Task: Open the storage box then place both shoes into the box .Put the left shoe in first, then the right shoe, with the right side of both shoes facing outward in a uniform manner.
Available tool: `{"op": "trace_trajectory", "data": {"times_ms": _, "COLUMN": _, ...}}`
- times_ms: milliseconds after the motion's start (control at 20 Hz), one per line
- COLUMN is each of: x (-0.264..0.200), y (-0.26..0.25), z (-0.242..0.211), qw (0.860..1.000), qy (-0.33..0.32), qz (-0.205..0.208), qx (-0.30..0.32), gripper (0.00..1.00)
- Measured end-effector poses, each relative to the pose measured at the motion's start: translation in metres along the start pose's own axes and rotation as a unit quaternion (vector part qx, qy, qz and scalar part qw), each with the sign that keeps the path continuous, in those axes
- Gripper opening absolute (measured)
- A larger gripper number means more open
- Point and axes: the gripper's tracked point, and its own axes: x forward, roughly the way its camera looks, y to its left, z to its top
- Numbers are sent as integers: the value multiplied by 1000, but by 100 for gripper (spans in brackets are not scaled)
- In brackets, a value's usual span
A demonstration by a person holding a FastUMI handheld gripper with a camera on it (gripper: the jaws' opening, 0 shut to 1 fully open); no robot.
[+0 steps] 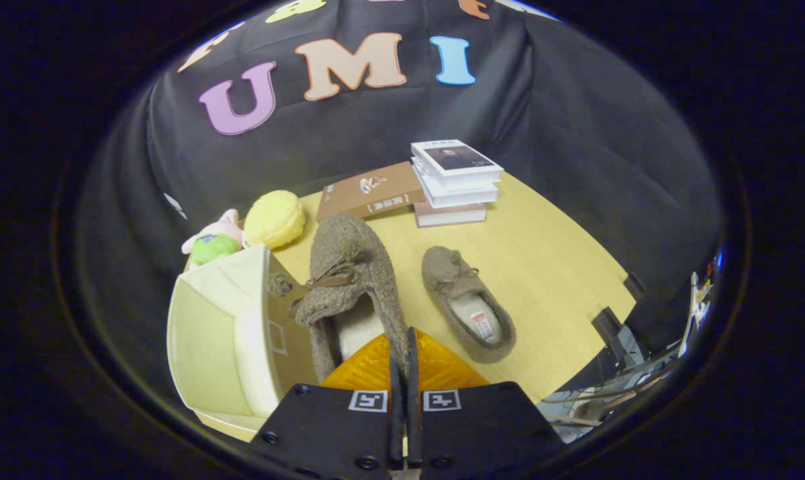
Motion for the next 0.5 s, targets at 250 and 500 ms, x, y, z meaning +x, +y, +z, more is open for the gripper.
{"op": "trace_trajectory", "data": {"times_ms": 250, "x": -4, "y": 25, "z": 11, "qw": 999, "qy": -7, "qz": 31, "qx": -6, "gripper": 5}}
{"op": "trace_trajectory", "data": {"times_ms": 500, "x": -29, "y": 34, "z": 35, "qw": 994, "qy": -12, "qz": -36, "qx": -101, "gripper": 6}}
